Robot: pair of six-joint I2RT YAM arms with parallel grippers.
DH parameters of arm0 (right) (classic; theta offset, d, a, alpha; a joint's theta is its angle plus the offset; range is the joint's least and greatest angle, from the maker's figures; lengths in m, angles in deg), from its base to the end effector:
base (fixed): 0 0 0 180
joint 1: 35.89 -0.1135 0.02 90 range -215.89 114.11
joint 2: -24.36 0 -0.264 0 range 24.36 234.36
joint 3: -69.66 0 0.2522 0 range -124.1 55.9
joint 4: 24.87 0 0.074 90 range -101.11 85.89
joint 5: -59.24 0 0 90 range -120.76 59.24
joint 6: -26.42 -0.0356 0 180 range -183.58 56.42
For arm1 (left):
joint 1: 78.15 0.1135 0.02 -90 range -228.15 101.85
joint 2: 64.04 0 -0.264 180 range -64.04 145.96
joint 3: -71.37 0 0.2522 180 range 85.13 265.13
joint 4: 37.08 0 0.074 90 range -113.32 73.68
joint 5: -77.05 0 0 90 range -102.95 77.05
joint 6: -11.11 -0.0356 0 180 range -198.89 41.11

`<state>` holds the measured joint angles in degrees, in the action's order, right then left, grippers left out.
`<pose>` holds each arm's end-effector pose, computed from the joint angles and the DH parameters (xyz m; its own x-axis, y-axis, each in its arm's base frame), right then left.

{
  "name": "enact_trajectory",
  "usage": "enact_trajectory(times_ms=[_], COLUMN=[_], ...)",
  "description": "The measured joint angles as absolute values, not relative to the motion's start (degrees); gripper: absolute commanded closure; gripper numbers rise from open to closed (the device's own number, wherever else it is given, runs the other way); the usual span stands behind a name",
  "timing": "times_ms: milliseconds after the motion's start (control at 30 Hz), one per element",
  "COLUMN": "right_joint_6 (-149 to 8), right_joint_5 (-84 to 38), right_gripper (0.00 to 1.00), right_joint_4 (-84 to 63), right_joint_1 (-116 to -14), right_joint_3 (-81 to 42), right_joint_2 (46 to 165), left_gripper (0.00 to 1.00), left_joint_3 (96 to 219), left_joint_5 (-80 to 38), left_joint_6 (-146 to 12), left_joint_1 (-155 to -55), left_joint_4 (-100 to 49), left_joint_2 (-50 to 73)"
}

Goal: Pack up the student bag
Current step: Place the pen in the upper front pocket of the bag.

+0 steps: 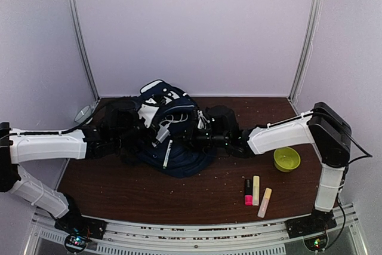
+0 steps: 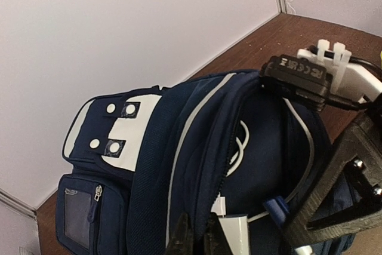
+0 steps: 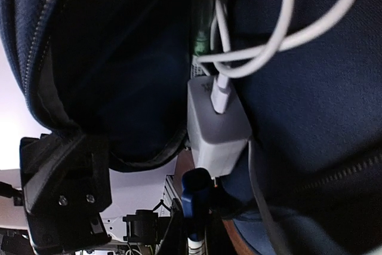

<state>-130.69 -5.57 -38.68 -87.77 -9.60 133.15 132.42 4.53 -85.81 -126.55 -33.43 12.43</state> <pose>0.2515 0.3451 0.2103 -0.9539 0.1348 -0.2682 -0.2212 0.2883 0.9316 0.2094 -0.2198 0.2678 -0.1521 0.3444 -0.9264 0.5471 0.8100 0.2113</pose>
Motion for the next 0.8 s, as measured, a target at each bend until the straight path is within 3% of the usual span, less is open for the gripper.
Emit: enact_trajectory(times_ms=[500,733,800], right_joint_6=[-132.8,-130.7,-128.4], right_joint_5=[-13.4,-18.4,-19.3], right_gripper=[1.0,0.66,0.62], right_joint_4=[-36.4,-30.9,-28.4], right_joint_1=[-81.2,-81.3,-80.9], right_joint_3=[-26.5,-30.9,-31.2], right_joint_2=[143.7,145.0,145.1], left_gripper=[1.0,1.0,1.0], left_joint_3=[130.5,130.6,131.4], left_joint_5=[-7.5,-9.9,-10.2], left_joint_6=[-88.0,-86.3,-84.8], left_joint_1=[-125.2,-125.0,-125.2], left_joint_4=[-32.9,-34.5,-35.2], left_joint_2=[10.6,12.8,14.8])
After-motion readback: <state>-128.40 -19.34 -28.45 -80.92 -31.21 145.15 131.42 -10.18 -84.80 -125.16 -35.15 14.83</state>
